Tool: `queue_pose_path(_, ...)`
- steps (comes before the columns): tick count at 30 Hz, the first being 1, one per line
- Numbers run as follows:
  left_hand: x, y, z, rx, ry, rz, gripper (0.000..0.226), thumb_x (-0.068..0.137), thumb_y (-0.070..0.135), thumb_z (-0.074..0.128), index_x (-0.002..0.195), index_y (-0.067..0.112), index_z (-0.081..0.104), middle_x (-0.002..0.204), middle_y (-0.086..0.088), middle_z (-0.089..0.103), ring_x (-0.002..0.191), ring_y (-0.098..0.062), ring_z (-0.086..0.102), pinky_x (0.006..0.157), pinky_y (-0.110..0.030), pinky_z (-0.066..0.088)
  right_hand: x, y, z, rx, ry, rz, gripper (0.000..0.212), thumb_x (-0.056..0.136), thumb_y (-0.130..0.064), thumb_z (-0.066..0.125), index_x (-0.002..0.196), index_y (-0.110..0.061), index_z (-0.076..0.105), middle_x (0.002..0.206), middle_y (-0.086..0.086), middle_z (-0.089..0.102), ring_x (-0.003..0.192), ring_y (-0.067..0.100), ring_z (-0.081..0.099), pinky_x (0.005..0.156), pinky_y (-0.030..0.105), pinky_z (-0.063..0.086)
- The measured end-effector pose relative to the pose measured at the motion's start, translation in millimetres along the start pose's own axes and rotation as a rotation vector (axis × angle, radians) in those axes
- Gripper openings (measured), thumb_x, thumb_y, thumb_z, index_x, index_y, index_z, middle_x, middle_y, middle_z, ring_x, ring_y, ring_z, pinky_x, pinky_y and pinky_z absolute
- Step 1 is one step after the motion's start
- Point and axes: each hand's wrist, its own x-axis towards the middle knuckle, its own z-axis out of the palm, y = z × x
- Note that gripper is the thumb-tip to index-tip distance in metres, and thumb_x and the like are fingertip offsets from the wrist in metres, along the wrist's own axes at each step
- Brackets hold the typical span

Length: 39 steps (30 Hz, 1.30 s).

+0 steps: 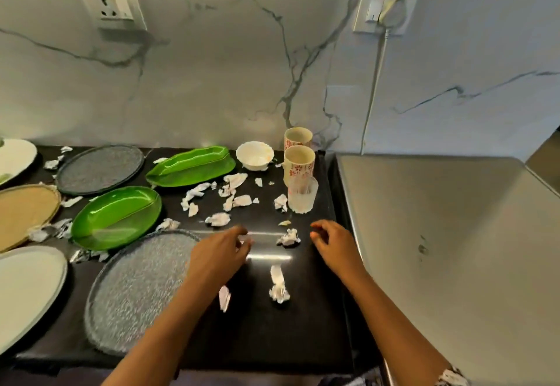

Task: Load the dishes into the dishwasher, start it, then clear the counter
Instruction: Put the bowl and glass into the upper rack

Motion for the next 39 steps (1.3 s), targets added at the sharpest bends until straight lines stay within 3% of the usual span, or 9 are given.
queue_pose_path(2, 41, 6, 7, -0.06, 0.049, 0.002, 0.038, 0.092, 0.047, 0.049, 0.127, 0.032, 0.051, 0.119, 0.006, 0.065, 0.106, -0.017, 0.062, 0.086, -0.035, 0.052, 39, 5, -6, -0.001, -0.04, 0.06, 0.049, 0.087, -0.025, 0.064, 0.132, -0.014, 0.049, 0.133, 0.008, 0.05, 0.123, 0.022, 0.048, 0.099, 0.029, 0.039)
queue_pose_path(5, 103, 4, 17, -0.159, 0.031, -0.094, 0.059, 0.09, 0.041, 0.057, 0.143, 0.027, 0.035, 0.142, -0.003, 0.046, 0.131, -0.024, 0.041, 0.101, -0.041, 0.039, 77, 8, -4, 0.09, -0.098, 0.149, 0.082, 0.079, -0.033, 0.072, 0.146, -0.017, 0.027, 0.15, 0.008, 0.029, 0.136, 0.024, 0.033, 0.108, 0.033, 0.031)
queue_pose_path(10, 196, -4, 23, -0.167, 0.069, -0.12, 0.082, 0.084, 0.043, 0.065, 0.148, 0.013, 0.025, 0.148, -0.014, 0.034, 0.136, -0.032, 0.03, 0.111, -0.042, 0.026, 96, 11, 24, 0.349, -0.054, 0.226, 0.105, 0.063, -0.035, 0.084, 0.146, -0.02, 0.022, 0.149, 0.004, 0.03, 0.136, 0.021, 0.033, 0.108, 0.034, 0.032)
queue_pose_path(15, 250, -5, 39, -0.137, 0.002, -0.118, 0.107, 0.072, 0.057, 0.07, 0.15, 0.009, 0.015, 0.154, -0.016, 0.024, 0.142, -0.032, 0.022, 0.116, -0.044, 0.02, 85, 4, 48, 0.471, 0.194, 0.216, 0.093, 0.063, -0.033, 0.085, 0.14, -0.025, 0.033, 0.138, -0.005, 0.042, 0.123, 0.005, 0.038, 0.096, 0.021, 0.035)
queue_pose_path(21, 281, -8, 47, -0.068, -0.105, -0.107, 0.126, 0.067, 0.068, 0.069, 0.151, 0.007, -0.003, 0.159, -0.015, 0.004, 0.146, -0.03, 0.004, 0.119, -0.041, 0.007, 93, 9, 55, 0.44, 0.223, 0.219, 0.085, 0.064, -0.036, 0.084, 0.136, -0.027, 0.039, 0.133, -0.007, 0.048, 0.122, 0.008, 0.045, 0.095, 0.022, 0.04)
queue_pose_path(24, 295, -11, 43, -0.043, -0.143, -0.094, 0.127, 0.064, 0.07, 0.069, 0.151, 0.007, 0.002, 0.157, -0.016, 0.011, 0.145, -0.031, 0.01, 0.118, -0.041, 0.011, 95, 6, 56, 0.429, 0.239, 0.235, 0.082, 0.064, -0.037, 0.084, 0.133, -0.027, 0.042, 0.13, -0.009, 0.051, 0.119, 0.008, 0.047, 0.094, 0.022, 0.041)
queue_pose_path(29, 289, -9, 43, -0.071, -0.055, -0.051, 0.12, 0.063, 0.06, 0.076, 0.15, 0.007, 0.013, 0.147, -0.016, 0.027, 0.136, -0.033, 0.025, 0.112, -0.041, 0.025, 94, 4, 58, 0.434, 0.269, 0.235, 0.077, 0.062, -0.036, 0.085, 0.127, -0.03, 0.045, 0.122, -0.012, 0.053, 0.112, 0.004, 0.05, 0.086, 0.013, 0.04)
queue_pose_path(33, 274, -7, 38, -0.157, 0.034, -0.058, 0.119, 0.064, 0.056, 0.078, 0.15, 0.008, 0.011, 0.151, -0.014, 0.022, 0.138, -0.033, 0.02, 0.111, -0.044, 0.026, 95, 5, 57, 0.43, 0.283, 0.242, 0.076, 0.062, -0.035, 0.085, 0.126, -0.029, 0.044, 0.121, -0.013, 0.052, 0.109, 0.002, 0.049, 0.08, 0.003, 0.035)
queue_pose_path(39, 216, -13, 16, -0.185, 0.067, -0.03, 0.121, 0.065, 0.055, 0.078, 0.151, 0.009, 0.008, 0.157, -0.013, 0.012, 0.144, -0.03, 0.011, 0.116, -0.043, 0.016, 97, 7, 53, 0.439, 0.299, 0.241, 0.077, 0.063, -0.034, 0.085, 0.127, -0.021, 0.044, 0.122, -0.007, 0.05, 0.108, 0.005, 0.048, 0.077, 0.004, 0.036)
